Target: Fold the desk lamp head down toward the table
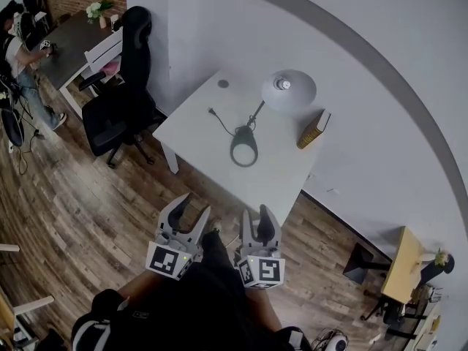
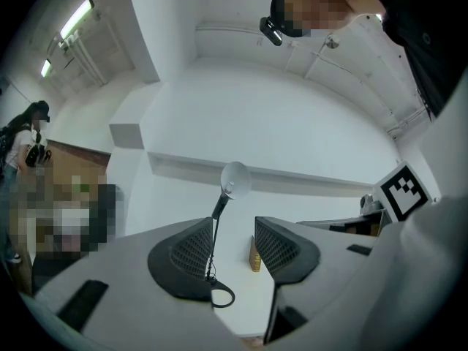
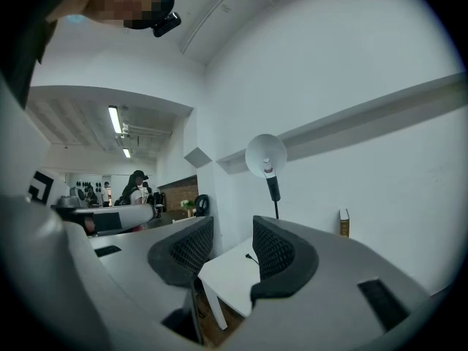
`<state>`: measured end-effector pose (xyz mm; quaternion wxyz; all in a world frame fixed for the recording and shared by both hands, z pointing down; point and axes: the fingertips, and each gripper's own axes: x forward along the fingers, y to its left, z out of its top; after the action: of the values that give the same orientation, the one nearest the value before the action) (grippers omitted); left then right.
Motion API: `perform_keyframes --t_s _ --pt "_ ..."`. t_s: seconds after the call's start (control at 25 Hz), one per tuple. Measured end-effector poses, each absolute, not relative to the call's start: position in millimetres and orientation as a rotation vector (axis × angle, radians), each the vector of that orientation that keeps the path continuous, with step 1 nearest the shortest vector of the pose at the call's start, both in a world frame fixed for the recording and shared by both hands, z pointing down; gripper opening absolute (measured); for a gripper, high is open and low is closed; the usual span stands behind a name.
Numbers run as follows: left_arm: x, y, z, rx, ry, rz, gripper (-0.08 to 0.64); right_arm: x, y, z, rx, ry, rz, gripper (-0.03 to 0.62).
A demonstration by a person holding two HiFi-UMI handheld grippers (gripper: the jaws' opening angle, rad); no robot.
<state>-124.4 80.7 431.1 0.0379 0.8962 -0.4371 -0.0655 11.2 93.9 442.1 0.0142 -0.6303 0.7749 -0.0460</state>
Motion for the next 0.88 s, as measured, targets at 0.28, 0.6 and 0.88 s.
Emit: perform_keyframes --t_s 0.28,0.6,0.88 --pt "-77 9 412 2.764 -1.337 -0.219 0.184 49 24 423 -1.928 2.422 -0.117 0.169" --pt "-33 -64 387 2.780 -1.365 -0.270 0.189 98 -45 400 -1.900 2.410 -0.053 0.169" --pt "-11 -115 367 2.791 -1.435 -0.292 0.195 129 -97 379 -1.864 2.402 -0.018 0.169"
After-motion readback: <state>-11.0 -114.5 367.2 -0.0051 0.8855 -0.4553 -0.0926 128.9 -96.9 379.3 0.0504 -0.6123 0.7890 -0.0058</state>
